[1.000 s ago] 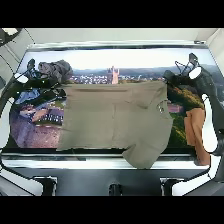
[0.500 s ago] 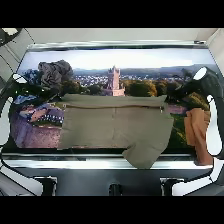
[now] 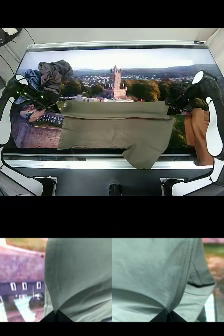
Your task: Fold the shirts.
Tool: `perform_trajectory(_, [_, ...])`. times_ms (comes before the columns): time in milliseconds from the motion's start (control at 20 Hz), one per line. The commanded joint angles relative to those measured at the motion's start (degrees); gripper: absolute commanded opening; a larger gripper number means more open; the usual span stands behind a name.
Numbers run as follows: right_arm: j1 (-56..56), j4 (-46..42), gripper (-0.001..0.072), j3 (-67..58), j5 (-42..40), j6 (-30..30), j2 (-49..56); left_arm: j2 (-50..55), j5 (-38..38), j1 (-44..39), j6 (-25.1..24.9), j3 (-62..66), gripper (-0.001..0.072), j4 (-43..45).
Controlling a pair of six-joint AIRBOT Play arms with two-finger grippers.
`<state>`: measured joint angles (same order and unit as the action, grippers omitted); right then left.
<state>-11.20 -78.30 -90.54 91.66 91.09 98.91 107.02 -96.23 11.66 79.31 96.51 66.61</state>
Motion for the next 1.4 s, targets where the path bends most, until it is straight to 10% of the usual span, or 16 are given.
perform_trajectory(0, [0.0,-1.8,0.0038,2.9,-0.5,0.5,0.0,0.1,-2.0,0.0,0.0,0.0,0.0032,2.0])
perform_trajectory(450, [0.0,-0.2,0.0041,5.8,-5.1,2.8,0.0,1.4,-2.9,-3.1,2.2,-1.2,0.0035,2.2])
perform_trajectory(600, [-0.1,-0.3,0.0396,5.8,-4.6,2.5,-0.9,1.1,-5.3,-3.0,3.6,-1.6,0.0412,2.6])
perform_trajectory(950, [-9.1,-0.6,0.0458,8.2,4.4,-0.1,-10.5,-9.5,-6.1,1.0,4.8,-5.6,0.0405,10.4])
perform_trajectory(1350, [-9.7,1.6,0.0446,34.0,-7.6,-3.3,-24.6,-28.3,15.1,2.8,0.0,-48.5,0.0405,8.8])
